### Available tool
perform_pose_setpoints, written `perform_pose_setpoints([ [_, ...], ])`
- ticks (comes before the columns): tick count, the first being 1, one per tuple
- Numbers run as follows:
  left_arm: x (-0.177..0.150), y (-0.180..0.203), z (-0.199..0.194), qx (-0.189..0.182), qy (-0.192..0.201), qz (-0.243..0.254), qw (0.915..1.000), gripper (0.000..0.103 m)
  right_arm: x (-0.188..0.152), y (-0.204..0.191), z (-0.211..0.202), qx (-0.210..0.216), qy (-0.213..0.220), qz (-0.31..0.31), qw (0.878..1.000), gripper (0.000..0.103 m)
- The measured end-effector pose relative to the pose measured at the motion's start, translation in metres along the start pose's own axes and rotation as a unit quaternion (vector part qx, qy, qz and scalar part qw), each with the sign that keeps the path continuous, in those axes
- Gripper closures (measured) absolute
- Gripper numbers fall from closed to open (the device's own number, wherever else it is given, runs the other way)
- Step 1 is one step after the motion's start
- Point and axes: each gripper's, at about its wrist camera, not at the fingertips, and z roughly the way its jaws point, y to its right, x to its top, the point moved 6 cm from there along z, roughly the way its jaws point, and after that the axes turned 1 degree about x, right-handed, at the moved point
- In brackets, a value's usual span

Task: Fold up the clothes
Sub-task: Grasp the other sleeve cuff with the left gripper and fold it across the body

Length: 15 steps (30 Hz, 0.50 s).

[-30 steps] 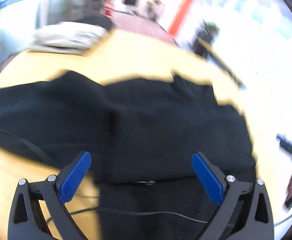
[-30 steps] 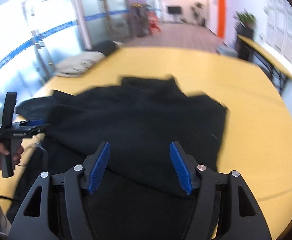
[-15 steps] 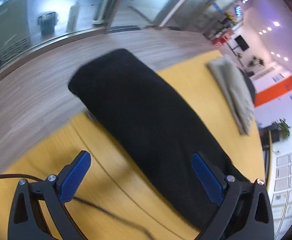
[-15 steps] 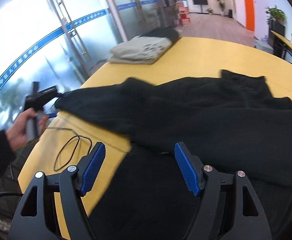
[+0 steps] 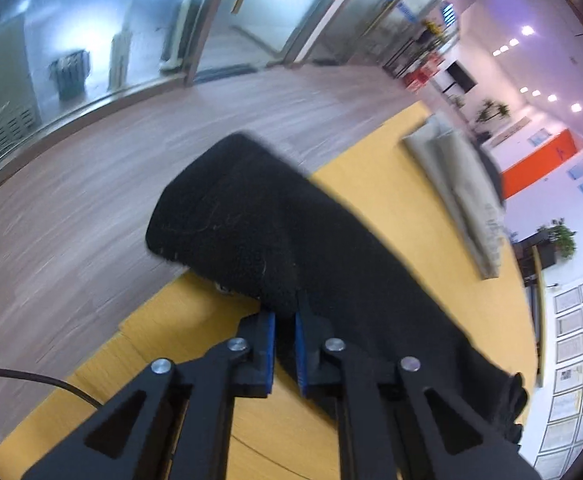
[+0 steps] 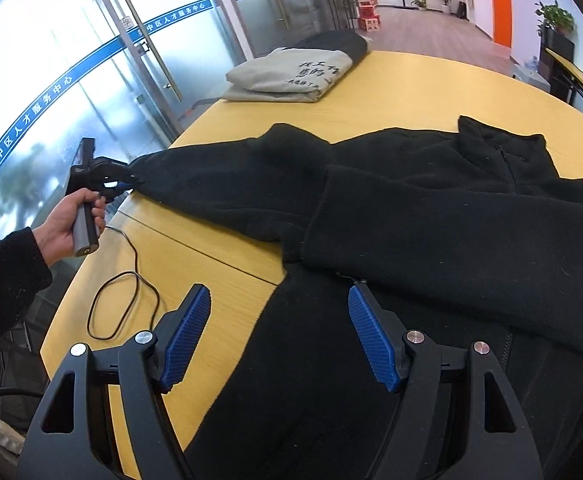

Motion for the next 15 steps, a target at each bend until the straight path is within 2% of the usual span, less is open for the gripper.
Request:
perform_pose_setpoints([
  [3, -0.007, 0.051, -0.042, -0.05, 0.036, 0.03, 0.9977, 0.096, 0.0, 0.009, -0.013, 0.005, 0.015, 0.01, 1.0, 0.031],
  [6, -0.038, 0.131, -0.095, -0.109, 0.057, 0.096, 0.9878, 0.096, 0.004, 0.023, -0.039, 0.013, 0.043, 0.023, 0.999, 0.031],
  [8, -0.069, 0.192, -0.124, -0.152, 0.062, 0.138, 0.9768, 0.096, 0.008, 0.034, -0.06, 0.02, 0.068, 0.033, 0.997, 0.031],
  [10, -0.114, 0.259, -0.15, -0.198, 0.054, 0.177, 0.9625, 0.096, 0.015, 0.05, -0.087, 0.026, 0.099, 0.045, 0.994, 0.031],
  [12, -0.168, 0.316, -0.158, -0.239, 0.028, 0.202, 0.9493, 0.096, 0.021, 0.068, -0.118, 0.029, 0.132, 0.058, 0.989, 0.031],
  [15, -0.257, 0.399, -0.162, -0.294, -0.019, 0.241, 0.9249, 0.096, 0.023, 0.112, -0.167, 0.016, 0.174, 0.082, 0.981, 0.031],
])
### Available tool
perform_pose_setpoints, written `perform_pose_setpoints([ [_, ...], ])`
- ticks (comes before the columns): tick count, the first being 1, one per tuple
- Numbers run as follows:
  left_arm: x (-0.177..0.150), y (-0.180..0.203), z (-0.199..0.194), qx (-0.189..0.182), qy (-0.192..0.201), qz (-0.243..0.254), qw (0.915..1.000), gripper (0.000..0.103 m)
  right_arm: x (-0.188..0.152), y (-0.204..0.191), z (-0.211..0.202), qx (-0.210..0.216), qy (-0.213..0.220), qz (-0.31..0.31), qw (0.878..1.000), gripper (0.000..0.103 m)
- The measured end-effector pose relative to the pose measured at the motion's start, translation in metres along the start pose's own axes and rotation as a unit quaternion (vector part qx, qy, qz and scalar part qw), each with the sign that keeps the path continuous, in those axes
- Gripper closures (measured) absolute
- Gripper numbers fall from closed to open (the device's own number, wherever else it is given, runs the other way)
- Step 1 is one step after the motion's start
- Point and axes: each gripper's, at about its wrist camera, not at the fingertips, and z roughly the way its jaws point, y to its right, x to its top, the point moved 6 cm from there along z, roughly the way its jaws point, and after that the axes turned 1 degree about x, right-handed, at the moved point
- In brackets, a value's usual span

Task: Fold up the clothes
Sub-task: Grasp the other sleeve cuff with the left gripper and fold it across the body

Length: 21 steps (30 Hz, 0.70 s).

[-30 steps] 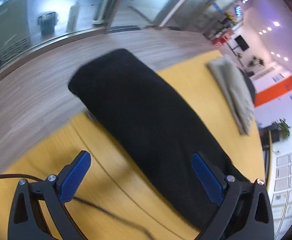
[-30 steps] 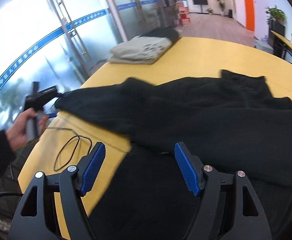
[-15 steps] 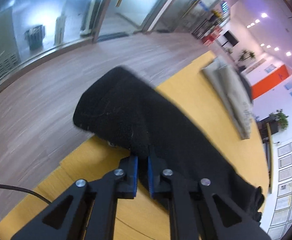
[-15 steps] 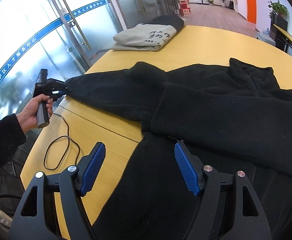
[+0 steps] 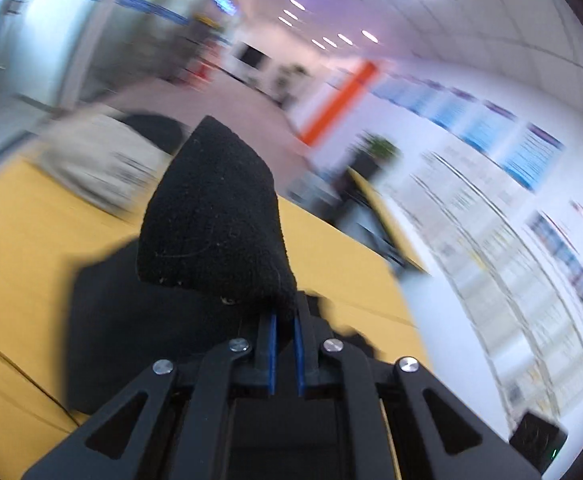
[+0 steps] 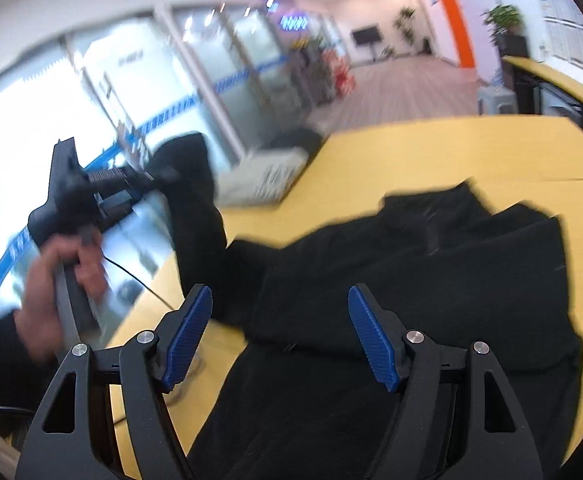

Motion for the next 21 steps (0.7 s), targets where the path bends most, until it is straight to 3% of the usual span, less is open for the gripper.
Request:
perform_pose_setpoints([
  [4, -0.082, 0.095, 0.097, -0.041, -0.078, 0.032, 0.9956, 0.096, 0.014, 0.066, -0.053, -0.045, 0.03, 0.028, 0.998, 0.027],
  [7, -0.151, 0.131, 0.164, -0.042, -0.147, 0.038, 0.9876, 0.096, 0.003, 0.119, -0.077, -0.084, 0.024, 0.057, 0.995, 0.024],
  [10, -0.202, 0.154, 0.201, -0.017, -0.192, 0.071, 0.9787, 0.09, -0.008, 0.165, -0.088, -0.107, 0.016, 0.085, 0.99, 0.023],
  [12, -0.222, 0.165, 0.201, -0.009, -0.206, 0.086, 0.9748, 0.089, -0.013, 0.19, -0.088, -0.115, 0.01, 0.1, 0.988, 0.015],
  [14, -0.221, 0.168, 0.184, -0.01, -0.198, 0.089, 0.9761, 0.079, -0.016, 0.209, -0.076, -0.116, -0.004, 0.115, 0.987, 0.009],
  [18, -0.171, 0.137, 0.122, -0.004, -0.119, 0.103, 0.9875, 0.033, -0.022, 0.227, -0.037, -0.106, -0.037, 0.122, 0.986, 0.005],
  [19, -0.152, 0.121, 0.105, 0.014, -0.09, 0.115, 0.9892, 0.025, -0.023, 0.23, -0.026, -0.106, -0.046, 0.116, 0.986, 0.005],
  [21, -0.123, 0.077, 0.084, 0.075, -0.055, 0.132, 0.9869, 0.021, -0.033, 0.23, 0.004, -0.103, -0.065, 0.1, 0.988, 0.005],
])
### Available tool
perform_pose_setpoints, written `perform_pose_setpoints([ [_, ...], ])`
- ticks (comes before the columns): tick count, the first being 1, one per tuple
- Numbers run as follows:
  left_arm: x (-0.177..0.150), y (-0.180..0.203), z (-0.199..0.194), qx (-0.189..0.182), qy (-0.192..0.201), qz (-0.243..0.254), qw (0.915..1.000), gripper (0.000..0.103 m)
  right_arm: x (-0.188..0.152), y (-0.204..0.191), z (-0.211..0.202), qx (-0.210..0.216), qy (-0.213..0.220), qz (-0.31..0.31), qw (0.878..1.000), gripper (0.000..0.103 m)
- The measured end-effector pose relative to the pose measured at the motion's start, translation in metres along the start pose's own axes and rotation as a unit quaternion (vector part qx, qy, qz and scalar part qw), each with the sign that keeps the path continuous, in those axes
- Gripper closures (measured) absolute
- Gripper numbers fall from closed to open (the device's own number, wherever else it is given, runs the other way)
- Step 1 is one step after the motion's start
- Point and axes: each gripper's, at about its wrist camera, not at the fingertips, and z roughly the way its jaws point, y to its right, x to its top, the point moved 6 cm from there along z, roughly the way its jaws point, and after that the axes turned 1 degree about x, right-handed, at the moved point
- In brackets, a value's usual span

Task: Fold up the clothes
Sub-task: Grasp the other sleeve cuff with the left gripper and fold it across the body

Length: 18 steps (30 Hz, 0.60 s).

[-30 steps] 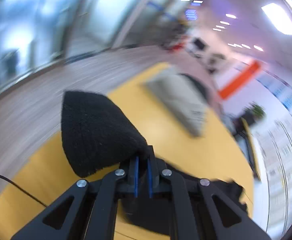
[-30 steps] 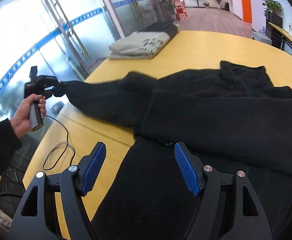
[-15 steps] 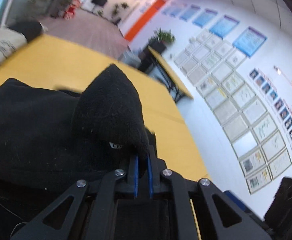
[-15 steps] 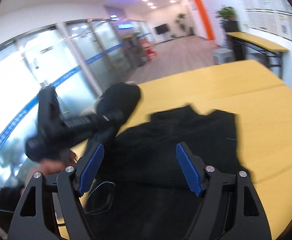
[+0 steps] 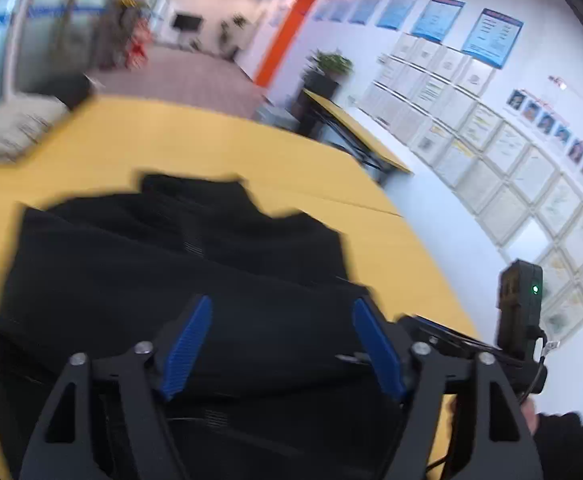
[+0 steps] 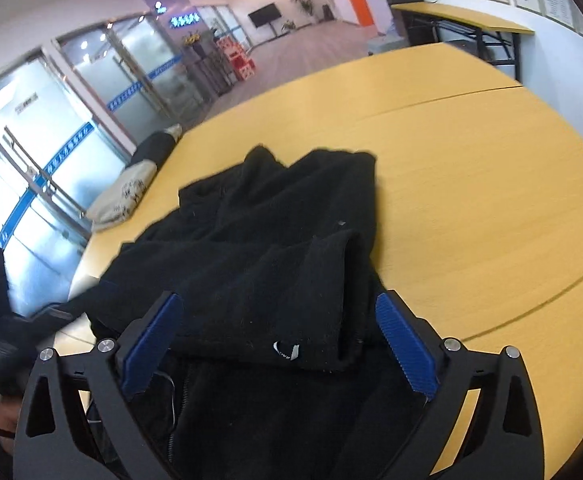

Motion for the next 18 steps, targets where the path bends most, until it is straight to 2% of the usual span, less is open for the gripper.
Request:
perform_pose_setpoints([
  [2, 0.005, -0.059, 0.008, 0.06, -0.018, -0.018, 0.9979, 0.021, -0.005, -0.003, 0.03, -0.016, -0.017, -0.02, 1.0, 0.01],
  [3, 0.004, -0.088, 0.015, 0.085, -0.035, -0.029, 0.9954, 0.021, -0.008, -0.001, 0.046, -0.032, -0.029, -0.028, 0.999, 0.022],
  [4, -0.003, -0.113, 0.024, 0.1, -0.057, -0.04, 0.9926, 0.022, -0.01, 0.0, 0.062, -0.048, -0.041, -0.036, 0.997, 0.049],
  [5, -0.012, -0.134, 0.034, 0.106, -0.081, -0.049, 0.9899, 0.022, -0.014, 0.005, 0.072, -0.06, -0.053, -0.036, 0.996, 0.065],
  [6, -0.023, -0.151, 0.044, 0.109, -0.105, -0.052, 0.9872, 0.026, -0.018, 0.011, 0.081, -0.072, -0.066, -0.033, 0.995, 0.086],
  [7, -0.033, -0.157, 0.051, 0.107, -0.123, -0.044, 0.9856, 0.028, -0.021, 0.016, 0.09, -0.083, -0.079, -0.029, 0.993, 0.086],
  [8, -0.042, -0.158, 0.054, 0.105, -0.129, -0.026, 0.9857, 0.028, -0.02, 0.016, 0.087, -0.086, -0.069, -0.031, 0.993, 0.087],
  [11, -0.059, -0.15, 0.051, 0.103, -0.115, 0.029, 0.9876, 0.027, -0.008, 0.002, 0.063, -0.092, -0.02, -0.061, 0.994, 0.092],
  [13, -0.068, -0.156, 0.048, 0.096, -0.104, 0.028, 0.9895, 0.026, 0.0, -0.002, 0.052, -0.098, 0.002, -0.076, 0.992, 0.092],
  [15, -0.072, -0.157, 0.051, 0.088, -0.1, 0.009, 0.991, 0.023, -0.013, 0.018, 0.071, -0.105, -0.042, -0.05, 0.992, 0.09],
  [16, -0.071, -0.157, 0.054, 0.088, -0.103, 0.007, 0.9907, 0.021, -0.021, 0.029, 0.081, -0.108, -0.068, -0.034, 0.991, 0.085],
  [18, -0.073, -0.153, 0.055, 0.096, -0.115, 0.02, 0.9886, 0.02, -0.025, 0.034, 0.082, -0.103, -0.076, -0.027, 0.991, 0.084],
])
